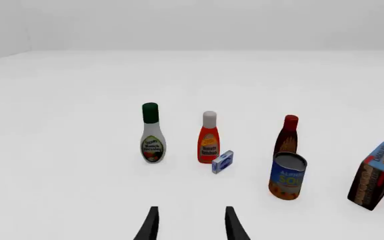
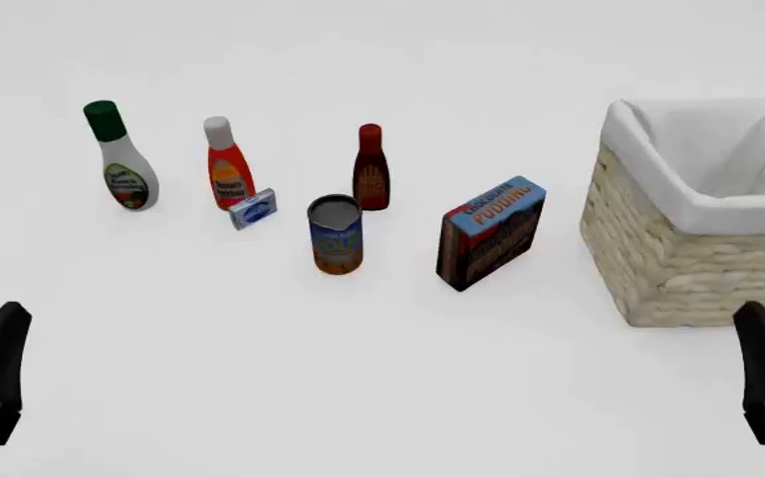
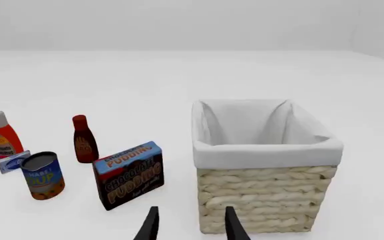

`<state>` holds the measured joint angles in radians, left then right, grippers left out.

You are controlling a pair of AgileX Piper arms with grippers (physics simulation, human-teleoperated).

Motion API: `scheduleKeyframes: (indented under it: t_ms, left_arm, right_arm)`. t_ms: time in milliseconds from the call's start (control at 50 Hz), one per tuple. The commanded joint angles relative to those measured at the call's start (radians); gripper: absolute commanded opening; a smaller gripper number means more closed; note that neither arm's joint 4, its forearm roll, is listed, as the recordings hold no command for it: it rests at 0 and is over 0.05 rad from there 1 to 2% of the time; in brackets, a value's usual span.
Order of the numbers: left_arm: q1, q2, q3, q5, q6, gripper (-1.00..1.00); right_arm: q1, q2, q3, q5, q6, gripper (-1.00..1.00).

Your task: Pick the bbq sauce and place it in the basket.

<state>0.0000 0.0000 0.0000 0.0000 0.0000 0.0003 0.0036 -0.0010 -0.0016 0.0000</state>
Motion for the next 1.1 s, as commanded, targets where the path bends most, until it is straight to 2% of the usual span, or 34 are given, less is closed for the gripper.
scheduleKeyframes:
  t_ms: [20,220,340,620,760,820,1000,1100]
  left_arm:
    - [0.000,0.000,0.000,0.000,0.000,1.00]
    - [0.000,0.000,0.000,0.000,0.000,1.00]
    - [0.000,0.000,0.000,0.000,0.000,1.00]
    - [0.000,0.000,0.000,0.000,0.000,1.00]
    - [0.000,0.000,0.000,0.000,0.000,1.00]
    - [0.000,0.000,0.000,0.000,0.000,1.00]
    - [0.000,0.000,0.000,0.000,0.000,1.00]
    - [0.000,0.000,0.000,0.000,0.000,1.00]
  right_arm:
    - [0.006,0.031,-0.002,-0.019,0.009,1.00]
    - [0.012,0.041,-0.005,-0.022,0.005,1.00]
    - [0.019,0.048,-0.046,0.012,0.009,1.00]
    - [0.044,0.082,-0.262,0.154,-0.034,1.00]
    - [0.053,0.123,-0.336,0.179,-0.027,1.00]
    - [0.048,0.177,-0.377,0.181,-0.001,1.00]
    - [0.063,0.293,-0.515,0.209,-0.012,1.00]
    - [0.090,0.377,-0.587,0.226,-0.038,1.00]
